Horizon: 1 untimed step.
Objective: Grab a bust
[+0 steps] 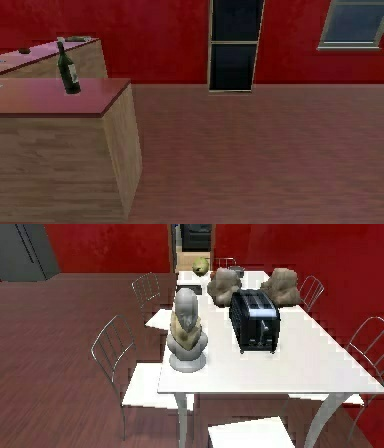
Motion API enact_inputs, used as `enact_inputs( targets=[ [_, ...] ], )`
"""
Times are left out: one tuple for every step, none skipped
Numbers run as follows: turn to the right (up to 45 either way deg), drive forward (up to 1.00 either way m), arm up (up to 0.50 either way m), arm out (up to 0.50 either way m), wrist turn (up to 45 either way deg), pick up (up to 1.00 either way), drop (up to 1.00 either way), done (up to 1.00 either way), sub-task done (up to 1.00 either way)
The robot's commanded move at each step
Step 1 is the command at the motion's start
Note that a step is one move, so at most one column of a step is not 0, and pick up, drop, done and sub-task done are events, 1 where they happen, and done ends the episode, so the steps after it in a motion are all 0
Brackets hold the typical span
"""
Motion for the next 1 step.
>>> enact_inputs(
  targets=[
    [0.0, 0.0, 0.5, 0.0, 0.0, 0.0, 0.0, 0.0, 0.0]
  ],
)
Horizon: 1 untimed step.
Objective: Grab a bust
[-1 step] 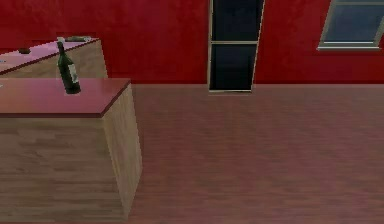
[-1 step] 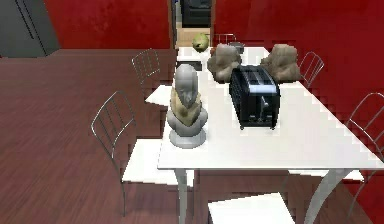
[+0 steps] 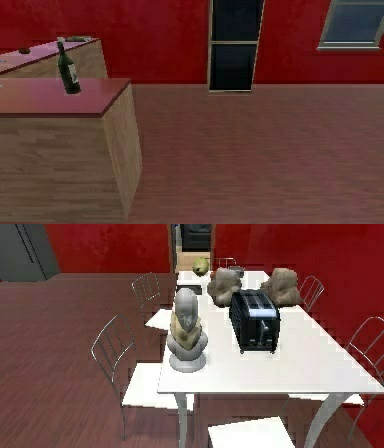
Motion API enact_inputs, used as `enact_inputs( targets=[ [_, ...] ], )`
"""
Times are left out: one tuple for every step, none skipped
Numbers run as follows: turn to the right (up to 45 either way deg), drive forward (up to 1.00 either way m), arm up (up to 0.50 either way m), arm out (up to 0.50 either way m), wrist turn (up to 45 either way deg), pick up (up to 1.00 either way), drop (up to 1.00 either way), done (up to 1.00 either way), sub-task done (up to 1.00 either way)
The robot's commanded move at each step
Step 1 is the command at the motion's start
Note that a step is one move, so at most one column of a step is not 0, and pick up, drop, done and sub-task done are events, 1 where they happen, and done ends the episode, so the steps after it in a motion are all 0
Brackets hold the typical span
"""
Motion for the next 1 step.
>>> enact_inputs(
  targets=[
    [0.0, 0.0, 0.36, 0.0, 0.0, 0.0, 0.0, 0.0, 0.0]
  ],
)
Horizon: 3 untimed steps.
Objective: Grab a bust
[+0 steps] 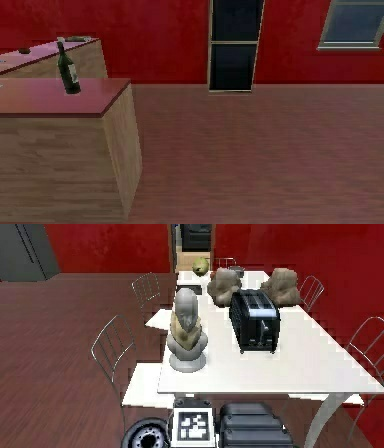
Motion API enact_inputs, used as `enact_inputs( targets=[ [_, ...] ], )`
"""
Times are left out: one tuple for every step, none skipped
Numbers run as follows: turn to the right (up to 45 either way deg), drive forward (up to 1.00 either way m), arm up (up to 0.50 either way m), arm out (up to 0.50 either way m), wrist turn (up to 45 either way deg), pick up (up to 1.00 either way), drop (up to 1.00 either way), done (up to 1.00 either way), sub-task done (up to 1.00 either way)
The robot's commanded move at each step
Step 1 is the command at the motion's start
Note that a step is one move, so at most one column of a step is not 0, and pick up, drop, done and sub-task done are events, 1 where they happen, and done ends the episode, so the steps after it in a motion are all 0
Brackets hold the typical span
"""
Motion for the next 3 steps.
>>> enact_inputs(
  targets=[
    [0.0, 0.0, 0.0, 0.38, 0.0, 0.0, 0.0, 0.0, 0.0],
    [0.0, 0.0, 0.0, 0.0, 45.0, 0.0, 0.0, 0.0, 0.0],
    [0.0, 0.0, 0.0, 0.0, 45.0, 0.0, 0.0, 0.0, 0.0]
  ],
)
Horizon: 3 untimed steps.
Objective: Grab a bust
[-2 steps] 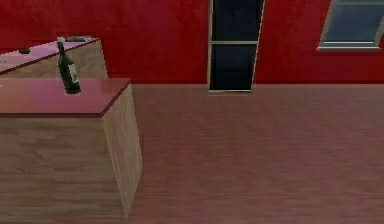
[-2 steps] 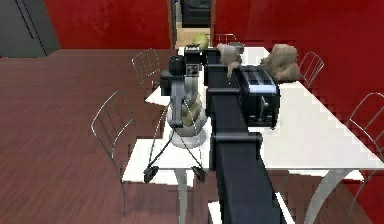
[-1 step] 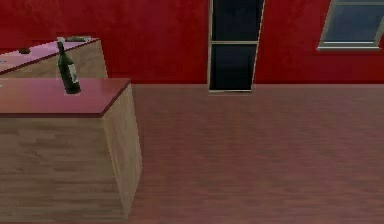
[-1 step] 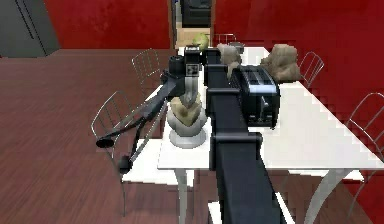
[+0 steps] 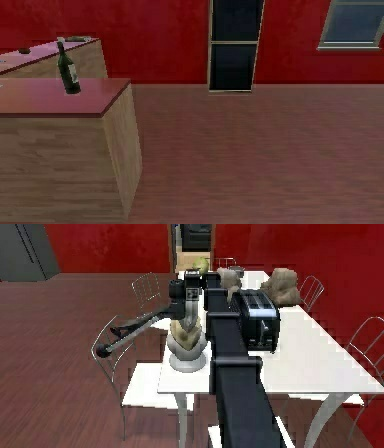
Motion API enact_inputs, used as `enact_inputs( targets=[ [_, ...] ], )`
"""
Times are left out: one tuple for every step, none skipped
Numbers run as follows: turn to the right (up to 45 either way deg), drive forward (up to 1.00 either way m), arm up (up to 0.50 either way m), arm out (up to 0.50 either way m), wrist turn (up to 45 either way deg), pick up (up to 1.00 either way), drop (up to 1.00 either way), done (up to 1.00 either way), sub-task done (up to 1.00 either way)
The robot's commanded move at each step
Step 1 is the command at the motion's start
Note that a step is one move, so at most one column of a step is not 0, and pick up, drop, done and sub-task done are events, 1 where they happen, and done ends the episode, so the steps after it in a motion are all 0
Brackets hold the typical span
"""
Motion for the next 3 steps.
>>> enact_inputs(
  targets=[
    [0.0, 0.0, 0.0, 0.0, 45.0, 0.0, 0.0, 0.0, 0.0],
    [0.0, 0.0, 0.0, 0.0, 45.0, 0.0, 0.0, 0.0, 0.0],
    [0.0, 0.0, 0.0, 0.0, 0.0, 1.0, 0.0, 0.0, 0.0]
  ],
)
